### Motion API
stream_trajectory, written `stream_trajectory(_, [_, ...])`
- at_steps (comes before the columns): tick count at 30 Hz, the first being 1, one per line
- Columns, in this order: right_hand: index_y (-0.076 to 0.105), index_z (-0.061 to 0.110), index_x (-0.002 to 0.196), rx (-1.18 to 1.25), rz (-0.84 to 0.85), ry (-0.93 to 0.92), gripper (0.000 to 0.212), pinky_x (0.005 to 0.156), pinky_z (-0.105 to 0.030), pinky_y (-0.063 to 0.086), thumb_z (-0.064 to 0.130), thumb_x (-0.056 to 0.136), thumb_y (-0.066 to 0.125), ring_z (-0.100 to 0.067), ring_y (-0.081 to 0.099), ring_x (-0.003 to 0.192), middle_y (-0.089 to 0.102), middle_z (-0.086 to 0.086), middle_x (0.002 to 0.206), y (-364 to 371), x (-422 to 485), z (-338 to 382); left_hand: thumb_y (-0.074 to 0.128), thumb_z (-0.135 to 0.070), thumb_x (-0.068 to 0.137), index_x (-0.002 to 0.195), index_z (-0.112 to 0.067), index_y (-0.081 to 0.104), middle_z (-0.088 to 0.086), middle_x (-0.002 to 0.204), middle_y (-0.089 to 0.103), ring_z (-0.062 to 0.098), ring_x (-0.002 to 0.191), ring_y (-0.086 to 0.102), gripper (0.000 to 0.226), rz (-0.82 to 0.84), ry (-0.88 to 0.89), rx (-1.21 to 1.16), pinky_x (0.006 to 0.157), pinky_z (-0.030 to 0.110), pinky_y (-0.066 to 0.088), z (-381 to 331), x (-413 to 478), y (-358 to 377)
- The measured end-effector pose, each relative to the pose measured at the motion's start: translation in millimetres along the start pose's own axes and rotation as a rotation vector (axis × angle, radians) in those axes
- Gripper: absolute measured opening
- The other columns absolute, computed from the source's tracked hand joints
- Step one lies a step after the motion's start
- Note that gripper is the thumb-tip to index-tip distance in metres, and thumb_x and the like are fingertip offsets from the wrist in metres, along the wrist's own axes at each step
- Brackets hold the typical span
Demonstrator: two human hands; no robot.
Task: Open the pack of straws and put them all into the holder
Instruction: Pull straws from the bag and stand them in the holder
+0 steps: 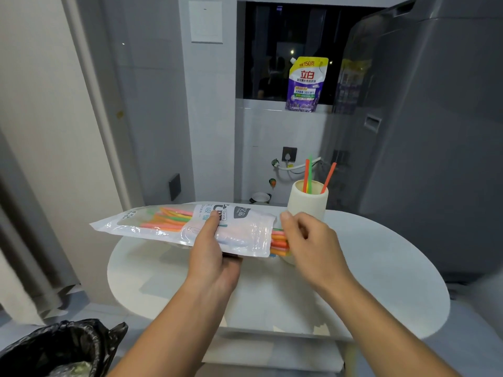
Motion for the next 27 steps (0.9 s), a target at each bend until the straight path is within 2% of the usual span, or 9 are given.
stream_trajectory(2, [0.051, 0.023, 0.061, 0.048, -0.012, -0.055, 0.042, 0.059, -0.034, 0.041, 0.053, 0.091, 0.052, -0.014, 0.046, 0.059, 0.049, 0.005, 0.055, 1, -4, 2, 0.062, -0.027, 0.100, 0.137, -0.014, 0.061, 0.008, 0.121, 0.076, 0.025, 0.109, 0.073, 0.039, 0.008, 0.005, 0.015, 0.079, 0.040, 0.061, 0, 0, 0])
stream_trajectory(6, [0.060, 0.022, 0.071, 0.082, -0.032, -0.099, 0.035, 0.059, -0.038, 0.047, 0.053, 0.088, 0.056, -0.020, 0.052, 0.061, 0.056, -0.004, 0.059, 0, -7, 4, 0.063, -0.025, 0.100, 0.137, -0.014, 0.060, 0.008, 0.123, 0.075, 0.026, 0.114, 0.072, 0.039, 0.006, 0.028, 0.012, 0.095, 0.045, 0.057, -1, 3, -1])
stream_trajectory(8, [0.062, 0.023, 0.074, 0.058, -0.041, -0.113, 0.027, 0.059, -0.036, 0.049, 0.045, 0.090, 0.059, -0.016, 0.056, 0.062, 0.060, 0.003, 0.060, 1, -7, 4, 0.063, -0.024, 0.100, 0.136, -0.014, 0.061, 0.008, 0.122, 0.076, 0.025, 0.112, 0.072, 0.037, -0.003, 0.030, 0.015, 0.093, 0.045, 0.058, 0, 3, -2])
stream_trajectory(10, [0.060, 0.024, 0.072, 0.071, -0.056, -0.111, 0.025, 0.055, -0.024, 0.045, 0.036, 0.094, 0.060, -0.008, 0.053, 0.060, 0.059, 0.011, 0.060, 0, -5, 2, 0.064, -0.023, 0.099, 0.134, -0.014, 0.062, 0.008, 0.120, 0.077, 0.024, 0.110, 0.073, 0.036, -0.017, 0.027, 0.010, 0.091, 0.044, 0.059, 2, 4, -3])
stream_trajectory(12, [0.057, 0.023, 0.071, 0.119, -0.072, -0.089, 0.027, 0.053, -0.015, 0.039, 0.031, 0.096, 0.059, -0.005, 0.050, 0.058, 0.057, 0.008, 0.060, -4, -2, -2, 0.065, -0.022, 0.099, 0.134, -0.015, 0.062, 0.006, 0.118, 0.077, 0.023, 0.108, 0.074, 0.036, -0.029, 0.028, 0.001, 0.088, 0.043, 0.060, 1, 4, -4])
stream_trajectory(15, [0.057, 0.015, 0.073, 0.207, -0.103, -0.064, 0.027, 0.053, -0.018, 0.036, 0.028, 0.097, 0.059, -0.006, 0.043, 0.055, 0.052, 0.005, 0.059, -12, 2, -7, 0.065, -0.021, 0.099, 0.134, -0.016, 0.063, 0.005, 0.118, 0.077, 0.022, 0.107, 0.075, 0.036, -0.037, 0.034, -0.008, 0.083, 0.041, 0.061, -5, 6, -5])
stream_trajectory(19, [0.061, 0.014, 0.076, 0.314, -0.159, 0.032, 0.026, 0.056, -0.023, 0.037, 0.028, 0.098, 0.059, -0.004, 0.043, 0.051, 0.050, 0.013, 0.053, -25, 7, -18, 0.065, -0.020, 0.099, 0.137, -0.017, 0.061, 0.004, 0.120, 0.077, 0.021, 0.108, 0.074, 0.039, -0.047, 0.056, -0.032, 0.081, 0.041, 0.062, -14, 10, -7])
stream_trajectory(23, [0.056, 0.014, 0.071, 0.478, -0.157, 0.180, 0.037, 0.056, -0.032, 0.033, 0.040, 0.097, 0.057, -0.009, 0.040, 0.049, 0.046, 0.010, 0.051, -25, 5, -31, 0.065, -0.020, 0.099, 0.137, -0.018, 0.062, 0.003, 0.119, 0.077, 0.020, 0.107, 0.075, 0.038, -0.061, 0.054, -0.019, 0.079, 0.039, 0.062, -14, 12, -10])
stream_trajectory(27, [0.060, 0.016, 0.074, 0.502, -0.081, 0.213, 0.034, 0.051, -0.027, 0.033, 0.042, 0.095, 0.060, -0.009, 0.042, 0.048, 0.049, 0.011, 0.049, -11, -1, -26, 0.064, -0.019, 0.099, 0.136, -0.017, 0.062, 0.003, 0.119, 0.077, 0.021, 0.107, 0.074, 0.038, -0.070, 0.040, 0.000, 0.080, 0.040, 0.062, -10, 11, -9])
Point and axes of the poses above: each hand's wrist, its own x-axis towards the middle knuckle, its own y-axis out of the palm, z = x × y, the point moved 8 cm from there along x, towards the middle knuckle
